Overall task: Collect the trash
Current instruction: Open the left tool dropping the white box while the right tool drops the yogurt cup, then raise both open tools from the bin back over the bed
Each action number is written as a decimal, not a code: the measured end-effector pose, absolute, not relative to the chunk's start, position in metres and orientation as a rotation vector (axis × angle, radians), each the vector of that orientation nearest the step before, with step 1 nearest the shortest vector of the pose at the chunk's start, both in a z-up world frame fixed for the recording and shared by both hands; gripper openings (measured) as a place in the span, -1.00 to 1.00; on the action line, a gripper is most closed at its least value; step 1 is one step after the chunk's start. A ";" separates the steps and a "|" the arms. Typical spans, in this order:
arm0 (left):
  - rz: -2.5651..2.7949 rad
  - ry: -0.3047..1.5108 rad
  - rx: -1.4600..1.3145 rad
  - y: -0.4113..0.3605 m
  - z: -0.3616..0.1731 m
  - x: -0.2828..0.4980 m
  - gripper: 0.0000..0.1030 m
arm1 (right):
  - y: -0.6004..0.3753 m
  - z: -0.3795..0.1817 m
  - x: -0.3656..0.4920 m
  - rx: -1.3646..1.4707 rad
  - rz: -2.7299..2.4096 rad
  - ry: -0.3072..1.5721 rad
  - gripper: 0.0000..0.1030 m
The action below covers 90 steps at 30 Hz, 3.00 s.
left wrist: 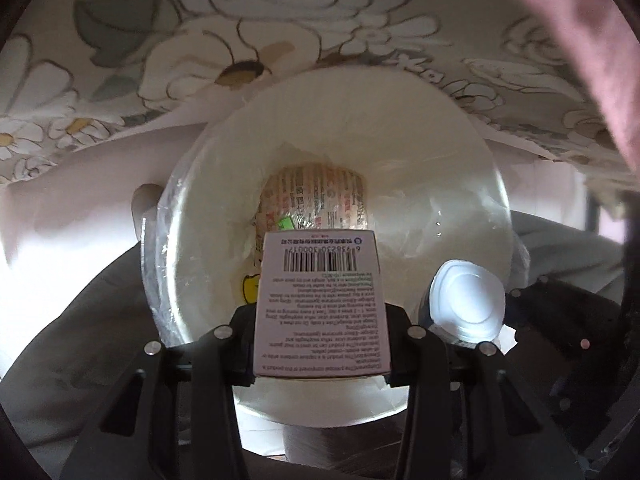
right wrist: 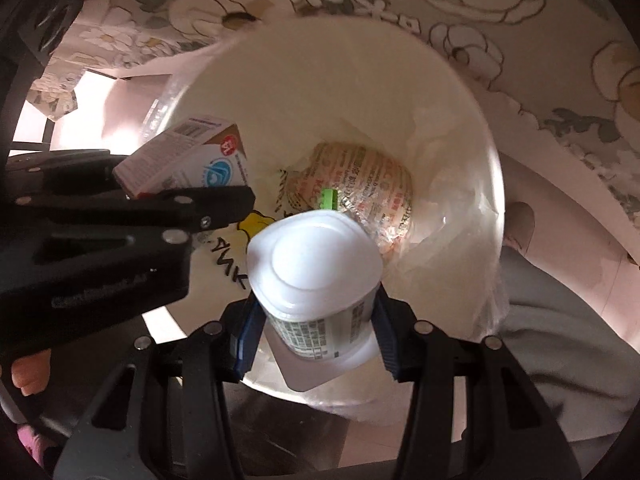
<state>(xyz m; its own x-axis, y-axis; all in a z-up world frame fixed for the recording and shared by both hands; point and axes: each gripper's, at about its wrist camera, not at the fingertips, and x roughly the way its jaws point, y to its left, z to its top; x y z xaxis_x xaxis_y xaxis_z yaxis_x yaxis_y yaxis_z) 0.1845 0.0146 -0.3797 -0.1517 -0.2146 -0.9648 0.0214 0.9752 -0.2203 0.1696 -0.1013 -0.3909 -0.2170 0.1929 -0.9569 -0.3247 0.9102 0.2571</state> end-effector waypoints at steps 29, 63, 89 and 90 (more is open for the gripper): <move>-0.168 1.743 -0.150 0.020 -0.385 0.174 0.02 | -0.100 -0.401 0.167 -0.160 0.475 1.736 0.09; -0.228 1.291 -0.010 0.002 -0.152 0.167 0.28 | -0.155 -0.176 0.173 -0.103 0.447 1.315 0.08; -0.246 1.110 0.013 -0.015 -0.057 0.260 0.35 | -0.176 -0.065 0.246 -0.106 0.406 1.052 0.08; -0.246 1.108 0.012 -0.015 -0.055 0.264 0.35 | -0.176 -0.064 0.250 -0.111 0.404 1.047 0.08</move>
